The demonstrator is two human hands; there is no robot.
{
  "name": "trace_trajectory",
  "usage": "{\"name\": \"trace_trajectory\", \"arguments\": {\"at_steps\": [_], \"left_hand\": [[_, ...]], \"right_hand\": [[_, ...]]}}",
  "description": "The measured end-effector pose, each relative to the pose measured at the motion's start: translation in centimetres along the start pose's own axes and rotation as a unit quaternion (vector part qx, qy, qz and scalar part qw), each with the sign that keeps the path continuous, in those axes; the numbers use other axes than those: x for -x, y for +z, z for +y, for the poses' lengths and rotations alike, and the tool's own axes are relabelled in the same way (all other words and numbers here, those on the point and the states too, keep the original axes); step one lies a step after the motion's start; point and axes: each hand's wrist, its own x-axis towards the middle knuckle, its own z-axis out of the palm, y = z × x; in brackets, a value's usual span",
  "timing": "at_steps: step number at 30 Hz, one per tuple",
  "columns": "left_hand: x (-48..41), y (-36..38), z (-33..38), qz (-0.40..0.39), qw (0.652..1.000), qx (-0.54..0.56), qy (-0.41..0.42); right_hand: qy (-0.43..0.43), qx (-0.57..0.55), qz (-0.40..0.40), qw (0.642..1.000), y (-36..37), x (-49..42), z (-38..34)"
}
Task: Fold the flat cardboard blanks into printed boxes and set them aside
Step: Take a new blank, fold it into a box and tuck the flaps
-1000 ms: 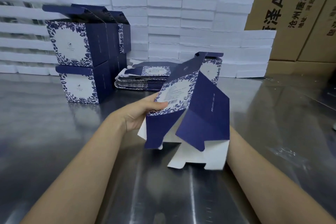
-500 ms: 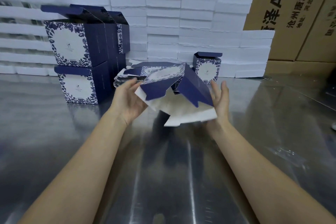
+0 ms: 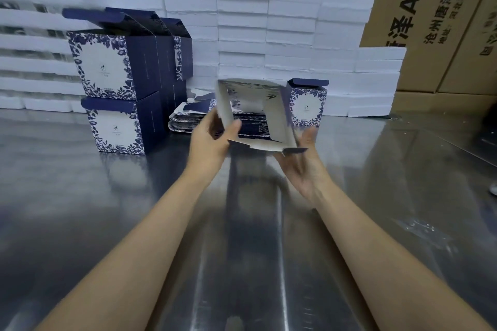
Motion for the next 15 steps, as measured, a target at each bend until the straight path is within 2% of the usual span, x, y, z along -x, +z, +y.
{"name": "trace_trajectory", "arguments": {"at_steps": [2, 4, 9, 13, 15], "left_hand": [[0.2, -0.3, -0.3, 0.086, 0.995, -0.045, 0.006], [0.1, -0.6, -0.4, 0.129, 0.991, -0.034, -0.002], [0.1, -0.8, -0.4, 0.126, 0.992, 0.012, -0.013], [0.3, -0.9, -0.9, 0.134, 0.991, -0.012, -0.009], [0.4, -0.8, -0.8, 0.14, 0.99, -0.019, -0.006]], "right_hand": [[0.006, 0.036, -0.013, 0.999, -0.5, -0.3, 0.5], [0.001, 0.072, -0.017, 0.997, -0.6, -0.6, 1.4], [-0.064, 0.134, 0.087, 0.985, -0.4, -0.4, 1.1], [-0.04, 0.192, 0.004, 0.98, -0.4, 0.0, 1.0], [-0.037, 0.275, -0.043, 0.96, -0.4, -0.2, 1.6]]}}
